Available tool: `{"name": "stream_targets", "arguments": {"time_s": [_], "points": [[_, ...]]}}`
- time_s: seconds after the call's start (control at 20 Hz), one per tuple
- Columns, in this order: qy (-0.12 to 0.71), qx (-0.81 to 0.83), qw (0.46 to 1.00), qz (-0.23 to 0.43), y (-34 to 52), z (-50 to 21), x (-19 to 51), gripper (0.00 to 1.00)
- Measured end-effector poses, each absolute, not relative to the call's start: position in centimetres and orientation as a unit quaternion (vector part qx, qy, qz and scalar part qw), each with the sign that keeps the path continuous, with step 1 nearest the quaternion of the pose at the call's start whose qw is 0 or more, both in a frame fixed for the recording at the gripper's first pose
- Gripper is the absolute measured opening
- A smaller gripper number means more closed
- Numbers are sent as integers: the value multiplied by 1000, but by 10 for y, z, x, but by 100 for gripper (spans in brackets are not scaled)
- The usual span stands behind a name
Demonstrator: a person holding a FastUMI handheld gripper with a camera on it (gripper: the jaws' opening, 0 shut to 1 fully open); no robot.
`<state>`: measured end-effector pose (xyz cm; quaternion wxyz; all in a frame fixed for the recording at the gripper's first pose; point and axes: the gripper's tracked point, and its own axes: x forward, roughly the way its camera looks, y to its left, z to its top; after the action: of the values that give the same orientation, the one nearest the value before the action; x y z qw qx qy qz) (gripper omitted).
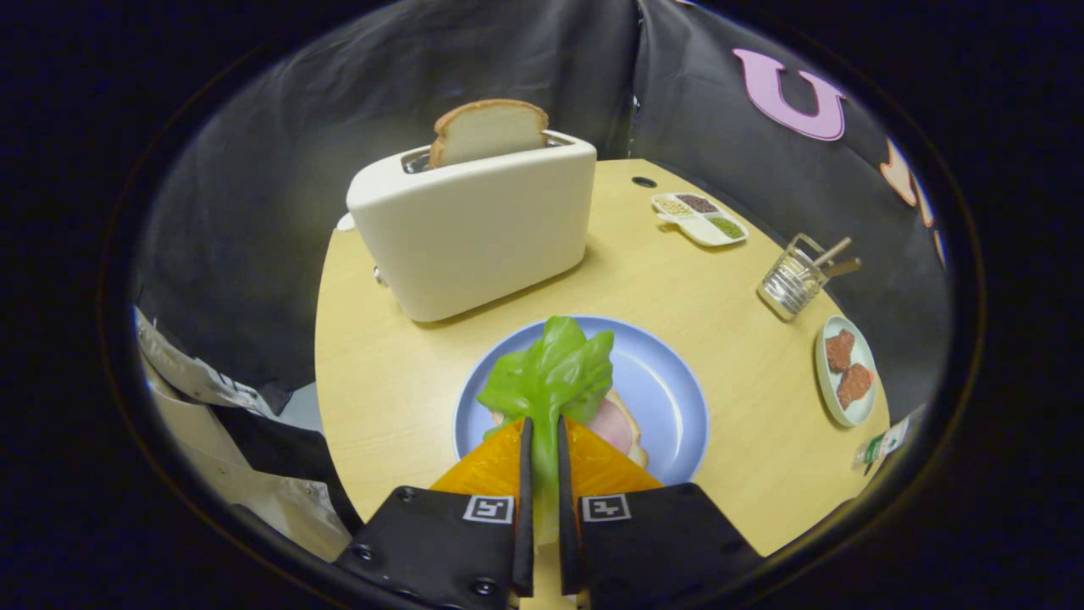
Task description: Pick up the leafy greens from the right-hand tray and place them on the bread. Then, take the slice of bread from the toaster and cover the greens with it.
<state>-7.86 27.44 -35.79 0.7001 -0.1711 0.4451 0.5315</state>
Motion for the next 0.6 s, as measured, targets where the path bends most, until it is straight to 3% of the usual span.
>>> {"name": "stream_targets", "arguments": {"time_s": [0.15,0.6], "points": [[448,-179,703,522,275,-367,-73,15],[458,-186,700,516,277,-377,-72,74]]}}
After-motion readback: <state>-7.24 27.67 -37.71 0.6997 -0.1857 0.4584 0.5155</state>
